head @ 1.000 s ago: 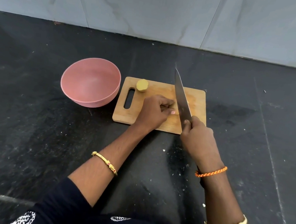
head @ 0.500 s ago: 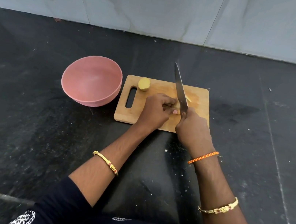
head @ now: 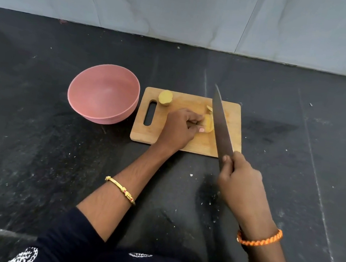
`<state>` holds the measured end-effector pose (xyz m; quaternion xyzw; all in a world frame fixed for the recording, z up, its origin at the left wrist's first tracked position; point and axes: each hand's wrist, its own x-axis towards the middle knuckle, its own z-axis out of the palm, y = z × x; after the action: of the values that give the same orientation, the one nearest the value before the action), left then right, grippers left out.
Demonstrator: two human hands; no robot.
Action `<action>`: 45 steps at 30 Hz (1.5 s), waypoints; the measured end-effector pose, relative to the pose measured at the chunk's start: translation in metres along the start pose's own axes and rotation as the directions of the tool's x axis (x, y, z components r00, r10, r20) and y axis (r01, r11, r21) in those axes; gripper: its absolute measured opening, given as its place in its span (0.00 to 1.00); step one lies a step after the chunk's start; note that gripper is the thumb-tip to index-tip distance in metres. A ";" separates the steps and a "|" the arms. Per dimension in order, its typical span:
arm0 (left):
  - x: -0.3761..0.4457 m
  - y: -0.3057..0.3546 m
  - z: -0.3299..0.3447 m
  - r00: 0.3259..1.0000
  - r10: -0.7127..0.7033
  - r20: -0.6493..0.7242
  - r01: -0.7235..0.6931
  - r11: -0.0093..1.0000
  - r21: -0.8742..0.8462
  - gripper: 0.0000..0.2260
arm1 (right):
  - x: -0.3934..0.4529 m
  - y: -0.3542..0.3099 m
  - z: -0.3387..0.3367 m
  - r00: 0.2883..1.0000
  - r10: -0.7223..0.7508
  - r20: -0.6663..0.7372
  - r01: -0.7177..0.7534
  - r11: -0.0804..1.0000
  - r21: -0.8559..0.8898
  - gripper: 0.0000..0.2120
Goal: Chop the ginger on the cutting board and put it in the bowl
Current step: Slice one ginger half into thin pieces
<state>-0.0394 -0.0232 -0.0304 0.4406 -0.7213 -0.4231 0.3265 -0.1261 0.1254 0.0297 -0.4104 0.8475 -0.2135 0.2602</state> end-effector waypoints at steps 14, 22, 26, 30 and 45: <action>0.000 -0.002 0.000 1.000 0.012 -0.015 -0.012 1.000 -0.009 0.14 | 0.040 -0.009 0.017 0.999 -0.049 0.004 0.049 0.998 -0.040 0.09; 0.000 -0.003 0.000 1.000 0.002 -0.016 -0.003 1.000 -0.023 0.14 | 0.042 -0.012 0.018 0.997 -0.074 0.001 0.074 0.995 -0.069 0.11; 0.000 -0.003 0.000 1.000 0.006 -0.018 -0.007 1.000 -0.015 0.14 | 0.045 -0.014 0.019 0.997 -0.071 -0.013 0.070 0.993 -0.091 0.10; 0.001 -0.003 0.000 1.000 0.005 -0.022 -0.005 1.000 -0.006 0.13 | 0.052 -0.018 0.021 0.997 -0.074 0.001 0.074 0.992 -0.099 0.10; 0.001 -0.006 -0.002 0.998 0.004 -0.068 -0.007 0.999 -0.039 0.11 | 0.058 -0.022 0.033 0.996 -0.013 0.092 0.028 0.987 -0.156 0.08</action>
<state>-0.0360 -0.0267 -0.0344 0.4462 -0.7026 -0.4209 0.3606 -0.1233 0.0609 0.0020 -0.4477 0.8447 -0.1297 0.2631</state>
